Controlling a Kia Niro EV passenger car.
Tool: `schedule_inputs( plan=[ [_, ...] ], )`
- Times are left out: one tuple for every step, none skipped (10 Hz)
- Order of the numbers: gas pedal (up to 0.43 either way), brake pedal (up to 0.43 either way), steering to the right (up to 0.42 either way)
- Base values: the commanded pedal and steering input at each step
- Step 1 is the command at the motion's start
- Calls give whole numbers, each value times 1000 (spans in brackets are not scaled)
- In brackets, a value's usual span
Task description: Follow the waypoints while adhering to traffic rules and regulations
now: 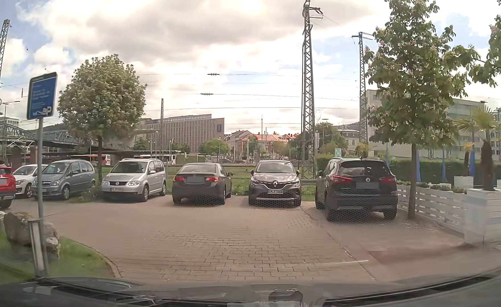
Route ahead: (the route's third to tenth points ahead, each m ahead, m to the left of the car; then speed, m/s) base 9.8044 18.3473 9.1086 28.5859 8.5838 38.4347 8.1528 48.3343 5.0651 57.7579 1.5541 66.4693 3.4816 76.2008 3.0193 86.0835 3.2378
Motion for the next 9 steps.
schedule_inputs(
  plan=[
    [0, 213, 38],
    [0, 220, 38],
    [0, 226, 36],
    [0, 226, 32],
    [0, 213, 19],
    [0, 195, -1],
    [0, 183, -15],
    [0, 177, -36],
    [0, 152, -59]
  ],
)
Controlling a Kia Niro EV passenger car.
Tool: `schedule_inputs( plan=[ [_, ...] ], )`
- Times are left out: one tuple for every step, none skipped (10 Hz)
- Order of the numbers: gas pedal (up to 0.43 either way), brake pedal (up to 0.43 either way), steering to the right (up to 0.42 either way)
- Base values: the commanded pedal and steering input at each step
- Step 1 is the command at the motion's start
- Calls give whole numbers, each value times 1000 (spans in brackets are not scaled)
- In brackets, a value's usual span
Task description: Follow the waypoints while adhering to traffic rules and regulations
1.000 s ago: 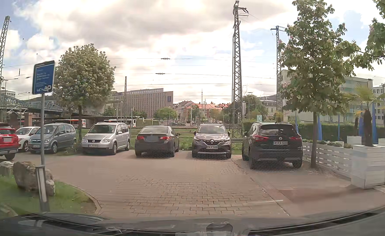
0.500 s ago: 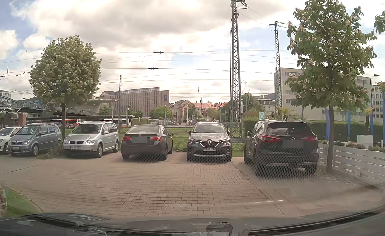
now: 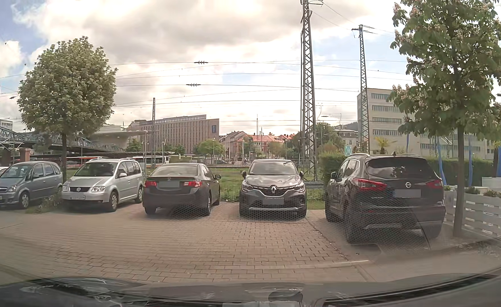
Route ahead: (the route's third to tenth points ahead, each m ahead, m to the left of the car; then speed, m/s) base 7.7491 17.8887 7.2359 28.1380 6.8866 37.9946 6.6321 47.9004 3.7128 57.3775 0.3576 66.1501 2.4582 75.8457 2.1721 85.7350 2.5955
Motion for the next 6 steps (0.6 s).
schedule_inputs(
  plan=[
    [0, 140, -83],
    [0, 134, -117],
    [0, 134, -155],
    [0, 134, -184],
    [0, 128, -223],
    [0, 177, -247]
  ],
)
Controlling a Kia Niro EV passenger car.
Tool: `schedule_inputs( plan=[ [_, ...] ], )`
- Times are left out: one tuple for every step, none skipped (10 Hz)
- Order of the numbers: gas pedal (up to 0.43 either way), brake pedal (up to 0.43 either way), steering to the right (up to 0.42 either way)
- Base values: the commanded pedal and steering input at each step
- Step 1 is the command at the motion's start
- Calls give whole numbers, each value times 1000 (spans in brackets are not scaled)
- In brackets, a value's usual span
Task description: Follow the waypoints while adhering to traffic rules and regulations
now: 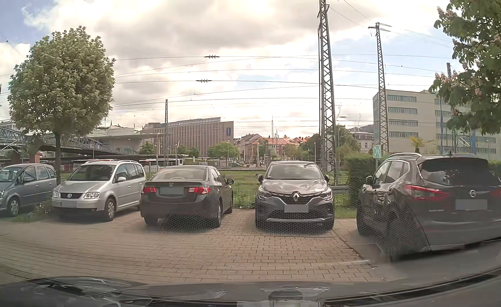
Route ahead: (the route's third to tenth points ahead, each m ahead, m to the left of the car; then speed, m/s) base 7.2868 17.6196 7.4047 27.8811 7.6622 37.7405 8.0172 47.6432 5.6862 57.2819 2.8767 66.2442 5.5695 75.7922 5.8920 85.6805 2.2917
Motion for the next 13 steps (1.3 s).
schedule_inputs(
  plan=[
    [0, 226, -274],
    [0, 244, -304],
    [0, 244, -330],
    [0, 226, -369],
    [0, 189, -409],
    [0, 140, -464],
    [0, 116, -508],
    [0, 85, -567],
    [0, 73, -628],
    [0, 30, -695],
    [0, 0, -745],
    [0, 0, -789],
    [0, 0, -817]
  ],
)
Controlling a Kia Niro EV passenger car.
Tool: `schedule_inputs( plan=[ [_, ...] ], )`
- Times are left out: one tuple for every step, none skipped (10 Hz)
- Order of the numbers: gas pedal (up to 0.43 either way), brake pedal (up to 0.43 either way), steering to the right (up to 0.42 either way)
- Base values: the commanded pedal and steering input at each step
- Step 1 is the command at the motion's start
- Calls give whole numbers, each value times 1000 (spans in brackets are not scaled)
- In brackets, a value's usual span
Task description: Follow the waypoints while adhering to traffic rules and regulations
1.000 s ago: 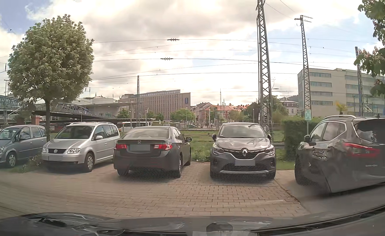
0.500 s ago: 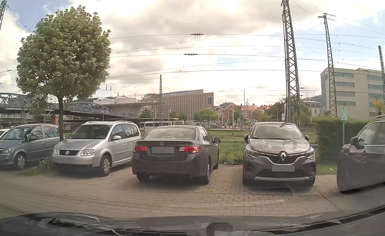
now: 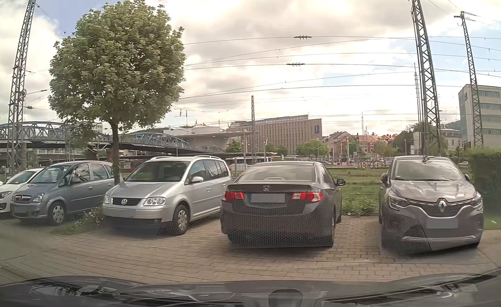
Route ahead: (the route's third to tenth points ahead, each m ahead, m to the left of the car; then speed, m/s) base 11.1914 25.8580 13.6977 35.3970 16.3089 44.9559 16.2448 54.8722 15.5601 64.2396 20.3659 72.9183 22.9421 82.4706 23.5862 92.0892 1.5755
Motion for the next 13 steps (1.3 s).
schedule_inputs(
  plan=[
    [0, 0, -842],
    [8, 0, -860],
    [20, 0, -876],
    [20, 0, -886],
    [20, 0, -894],
    [28, 0, -896],
    [28, 0, -896],
    [28, 0, -896],
    [28, 0, -894],
    [28, 0, -889],
    [28, 0, -881],
    [39, 0, -869],
    [47, 0, -855]
  ],
)
